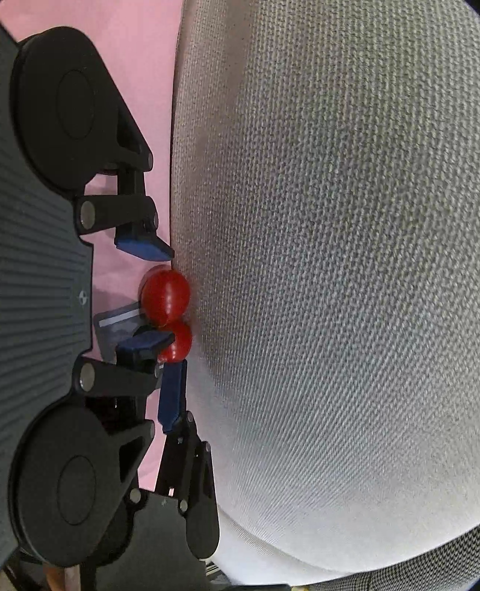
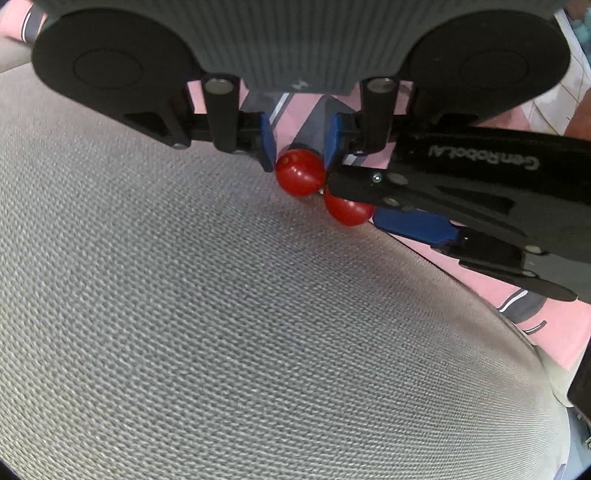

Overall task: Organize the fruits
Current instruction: 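Close the right tool on a cherry tomato while the left tool grasps the other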

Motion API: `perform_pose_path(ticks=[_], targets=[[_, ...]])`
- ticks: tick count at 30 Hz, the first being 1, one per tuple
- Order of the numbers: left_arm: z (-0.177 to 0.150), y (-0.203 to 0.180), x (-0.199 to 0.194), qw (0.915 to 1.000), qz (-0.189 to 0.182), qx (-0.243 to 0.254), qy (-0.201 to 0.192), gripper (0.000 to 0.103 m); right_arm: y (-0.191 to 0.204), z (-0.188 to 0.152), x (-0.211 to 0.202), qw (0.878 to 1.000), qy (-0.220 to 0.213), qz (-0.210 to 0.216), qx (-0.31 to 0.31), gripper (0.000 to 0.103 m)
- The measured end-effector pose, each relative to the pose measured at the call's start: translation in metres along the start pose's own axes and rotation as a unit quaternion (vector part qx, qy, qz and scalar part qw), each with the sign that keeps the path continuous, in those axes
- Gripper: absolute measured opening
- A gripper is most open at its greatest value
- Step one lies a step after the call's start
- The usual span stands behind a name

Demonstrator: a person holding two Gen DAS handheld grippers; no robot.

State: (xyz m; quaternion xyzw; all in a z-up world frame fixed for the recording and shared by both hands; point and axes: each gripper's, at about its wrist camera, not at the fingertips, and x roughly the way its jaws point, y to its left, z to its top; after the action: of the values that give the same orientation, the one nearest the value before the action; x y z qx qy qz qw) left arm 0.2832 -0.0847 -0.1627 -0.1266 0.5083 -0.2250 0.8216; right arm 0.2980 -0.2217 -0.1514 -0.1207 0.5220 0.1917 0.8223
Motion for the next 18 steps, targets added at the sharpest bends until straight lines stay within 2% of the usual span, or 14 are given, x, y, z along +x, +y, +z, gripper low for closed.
perform_pose_path(ticks=[4, 8, 18], targets=[[0.001, -0.002, 0.008, 1.0000, 0.005, -0.003, 0.002, 0.045, -0.004, 0.005, 0.010, 1.000, 0.005, 0.011, 0.003, 0.026], [0.001, -0.008, 0.014, 1.0000, 0.008, -0.004, 0.004, 0.037, -0.001, 0.007, 0.015, 1.000, 0.005, 0.010, 0.004, 0.026], [-0.001, -0.001, -0.011, 0.9995, 0.012, -0.025, -0.011, 0.036, 0.027, 0.018, 0.015, 1.000, 0.010, -0.001, -0.007, 0.025]])
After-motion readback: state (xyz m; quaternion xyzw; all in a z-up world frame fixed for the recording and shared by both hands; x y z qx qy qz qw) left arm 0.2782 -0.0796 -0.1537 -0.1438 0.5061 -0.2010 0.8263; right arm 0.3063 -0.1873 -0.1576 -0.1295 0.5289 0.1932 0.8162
